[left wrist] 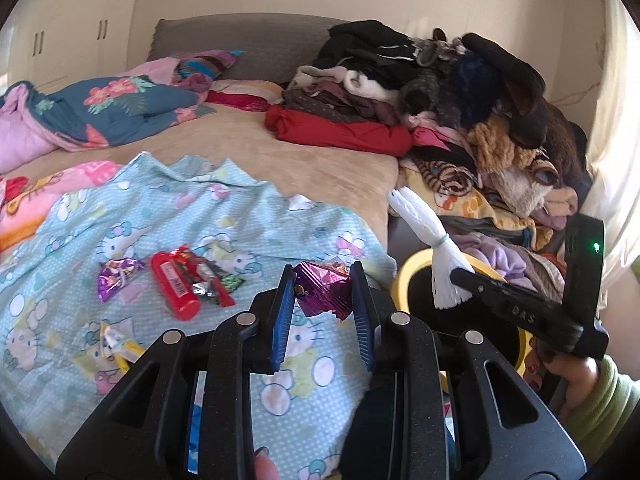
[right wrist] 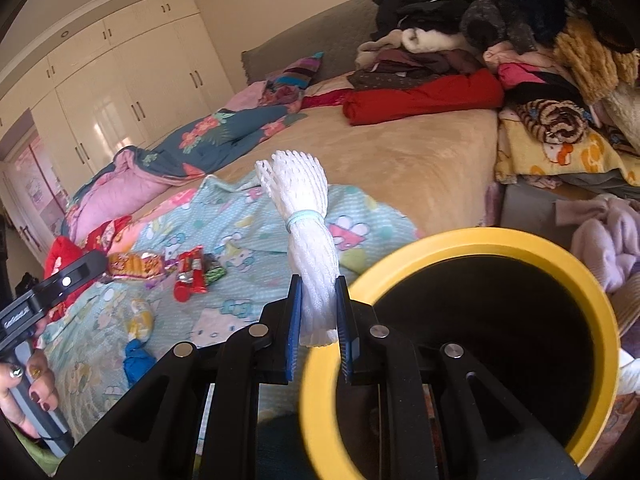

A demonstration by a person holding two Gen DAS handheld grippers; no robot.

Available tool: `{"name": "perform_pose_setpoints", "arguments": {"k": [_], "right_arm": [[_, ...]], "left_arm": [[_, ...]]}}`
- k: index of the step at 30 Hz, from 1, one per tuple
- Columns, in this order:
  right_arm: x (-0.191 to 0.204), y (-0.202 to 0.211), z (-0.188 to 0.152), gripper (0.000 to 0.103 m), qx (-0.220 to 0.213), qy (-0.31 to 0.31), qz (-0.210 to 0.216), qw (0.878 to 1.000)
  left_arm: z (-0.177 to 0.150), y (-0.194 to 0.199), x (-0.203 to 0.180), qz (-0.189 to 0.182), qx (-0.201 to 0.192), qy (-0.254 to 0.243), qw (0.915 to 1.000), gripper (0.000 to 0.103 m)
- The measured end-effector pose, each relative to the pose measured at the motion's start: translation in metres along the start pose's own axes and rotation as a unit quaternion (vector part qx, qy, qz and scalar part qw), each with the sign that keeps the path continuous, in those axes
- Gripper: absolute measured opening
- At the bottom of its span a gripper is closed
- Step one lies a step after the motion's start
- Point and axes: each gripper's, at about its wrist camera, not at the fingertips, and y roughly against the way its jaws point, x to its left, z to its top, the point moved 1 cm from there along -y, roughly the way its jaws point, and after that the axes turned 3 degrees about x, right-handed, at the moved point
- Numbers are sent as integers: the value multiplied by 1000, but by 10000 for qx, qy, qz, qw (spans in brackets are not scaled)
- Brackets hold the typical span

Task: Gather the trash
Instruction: 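Carry both held items over the yellow-rimmed bin and open both tools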

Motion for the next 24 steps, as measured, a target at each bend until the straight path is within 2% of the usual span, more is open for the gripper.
{"name": "perform_pose_setpoints", "arguments": {"k": [13, 24], "right_arm": [[-75, 17, -3, 16, -16, -756, -369, 9965], [-108, 19, -13, 16, 175, -1001, -535, 9934]], "left_arm": [[-3, -15, -46, -340, 113, -361, 9987, 21], [-9, -28, -86, -665, 232, -617, 9956, 21]]}}
